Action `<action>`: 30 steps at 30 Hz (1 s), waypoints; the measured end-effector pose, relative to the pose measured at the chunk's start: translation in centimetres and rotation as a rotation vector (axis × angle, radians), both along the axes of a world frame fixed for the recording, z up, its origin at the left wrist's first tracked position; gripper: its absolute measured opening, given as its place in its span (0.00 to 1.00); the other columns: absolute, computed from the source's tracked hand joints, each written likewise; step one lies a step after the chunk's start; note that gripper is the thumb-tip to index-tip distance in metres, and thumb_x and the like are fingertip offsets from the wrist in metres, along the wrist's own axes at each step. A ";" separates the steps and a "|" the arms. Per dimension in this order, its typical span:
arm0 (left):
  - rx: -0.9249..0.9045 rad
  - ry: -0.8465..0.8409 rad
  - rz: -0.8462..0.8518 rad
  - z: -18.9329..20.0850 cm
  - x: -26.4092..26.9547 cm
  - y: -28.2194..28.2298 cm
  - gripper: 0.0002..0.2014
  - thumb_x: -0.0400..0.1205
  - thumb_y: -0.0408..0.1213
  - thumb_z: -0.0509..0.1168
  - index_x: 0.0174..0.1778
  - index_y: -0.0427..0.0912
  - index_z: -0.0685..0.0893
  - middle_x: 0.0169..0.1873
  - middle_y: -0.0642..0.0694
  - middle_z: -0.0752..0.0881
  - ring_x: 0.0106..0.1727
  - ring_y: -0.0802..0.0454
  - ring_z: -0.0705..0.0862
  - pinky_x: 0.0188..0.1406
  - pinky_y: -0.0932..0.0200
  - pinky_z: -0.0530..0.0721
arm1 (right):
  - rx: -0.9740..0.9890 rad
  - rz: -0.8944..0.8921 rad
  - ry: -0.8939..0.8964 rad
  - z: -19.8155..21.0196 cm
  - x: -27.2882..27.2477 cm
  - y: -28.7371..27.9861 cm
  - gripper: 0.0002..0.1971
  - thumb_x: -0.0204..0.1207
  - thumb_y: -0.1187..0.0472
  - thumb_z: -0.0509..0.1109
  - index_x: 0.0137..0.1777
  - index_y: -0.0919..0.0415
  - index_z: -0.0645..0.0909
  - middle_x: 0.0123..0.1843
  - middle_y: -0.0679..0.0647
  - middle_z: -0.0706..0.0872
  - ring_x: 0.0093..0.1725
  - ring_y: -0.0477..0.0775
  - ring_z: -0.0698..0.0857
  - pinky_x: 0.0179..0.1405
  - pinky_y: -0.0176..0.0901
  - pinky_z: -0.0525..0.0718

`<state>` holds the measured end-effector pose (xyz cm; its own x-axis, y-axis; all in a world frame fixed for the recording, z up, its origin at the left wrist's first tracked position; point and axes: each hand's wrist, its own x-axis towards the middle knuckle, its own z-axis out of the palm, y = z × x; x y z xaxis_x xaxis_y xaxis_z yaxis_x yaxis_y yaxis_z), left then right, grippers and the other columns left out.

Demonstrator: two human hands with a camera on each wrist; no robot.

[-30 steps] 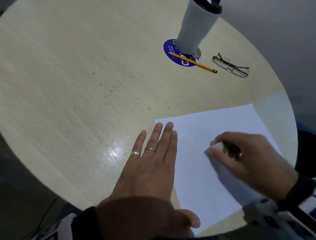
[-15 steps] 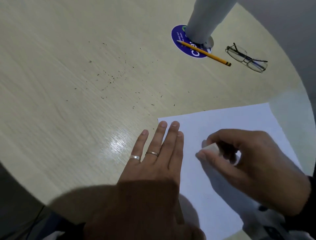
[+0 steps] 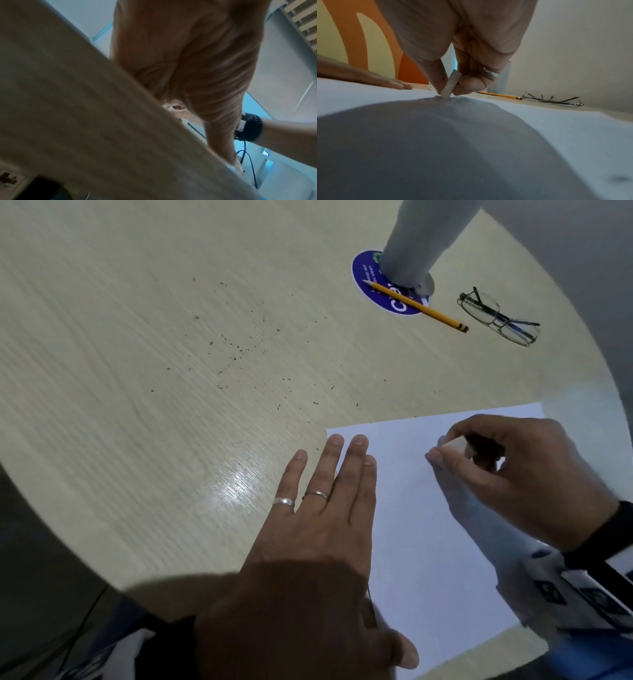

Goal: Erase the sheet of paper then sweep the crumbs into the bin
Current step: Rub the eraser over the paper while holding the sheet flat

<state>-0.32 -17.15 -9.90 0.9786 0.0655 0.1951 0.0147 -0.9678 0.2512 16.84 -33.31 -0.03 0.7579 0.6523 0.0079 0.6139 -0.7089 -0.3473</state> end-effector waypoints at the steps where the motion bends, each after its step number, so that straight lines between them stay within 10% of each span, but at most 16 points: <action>1: -0.013 0.017 -0.006 0.2 0.0 0.0 0.34 0.93 0.54 0.51 0.83 0.28 0.74 0.85 0.31 0.70 0.87 0.32 0.68 0.82 0.27 0.70 | -0.004 0.030 0.002 0.0 -0.5 0.2 0.06 0.77 0.48 0.81 0.43 0.48 0.89 0.33 0.40 0.85 0.38 0.51 0.85 0.36 0.37 0.79; 4: -0.095 0.160 -0.036 1.1 -0.1 0.4 0.38 0.95 0.47 0.29 0.82 0.27 0.75 0.84 0.31 0.72 0.86 0.32 0.69 0.83 0.26 0.68 | -0.013 0.182 0.063 -0.5 -2.8 1.0 0.08 0.80 0.48 0.80 0.44 0.49 0.89 0.32 0.44 0.85 0.36 0.51 0.85 0.36 0.41 0.80; 7: -0.057 0.256 -0.105 1.4 0.0 0.7 0.65 0.70 0.84 0.49 0.84 0.26 0.72 0.86 0.31 0.68 0.88 0.32 0.66 0.83 0.30 0.62 | -0.007 0.021 0.040 -0.5 0.0 0.3 0.07 0.77 0.48 0.81 0.42 0.48 0.89 0.29 0.45 0.84 0.37 0.49 0.85 0.36 0.39 0.79; 10: -0.082 0.313 -0.122 1.9 -0.2 0.9 0.78 0.56 0.91 0.54 0.86 0.26 0.68 0.88 0.31 0.64 0.90 0.33 0.62 0.82 0.31 0.59 | -0.010 -0.101 0.005 0.1 2.3 -0.8 0.08 0.78 0.49 0.82 0.41 0.48 0.89 0.27 0.44 0.83 0.33 0.47 0.83 0.32 0.33 0.76; 17: -0.255 0.326 -0.073 4.4 -0.4 1.1 0.69 0.69 0.88 0.52 0.91 0.43 0.30 0.88 0.48 0.22 0.86 0.50 0.18 0.85 0.40 0.24 | 0.043 -0.215 0.071 0.5 0.2 -2.6 0.08 0.78 0.48 0.81 0.40 0.47 0.88 0.30 0.44 0.89 0.28 0.48 0.85 0.28 0.33 0.79; 21: -0.296 0.296 -0.033 4.8 0.0 1.9 0.73 0.67 0.86 0.63 0.89 0.45 0.26 0.87 0.52 0.21 0.86 0.55 0.19 0.82 0.50 0.21 | 0.028 -0.122 0.034 -0.3 -2.4 -2.3 0.07 0.78 0.48 0.81 0.41 0.44 0.87 0.31 0.47 0.89 0.31 0.50 0.86 0.36 0.49 0.85; 30: -0.344 0.312 -0.029 4.9 -0.4 2.0 0.79 0.64 0.86 0.65 0.86 0.40 0.19 0.88 0.48 0.22 0.86 0.56 0.20 0.88 0.47 0.27 | 0.003 -0.090 -0.045 0.2 -1.7 -1.9 0.09 0.77 0.56 0.84 0.38 0.48 0.88 0.36 0.34 0.87 0.38 0.45 0.85 0.36 0.29 0.78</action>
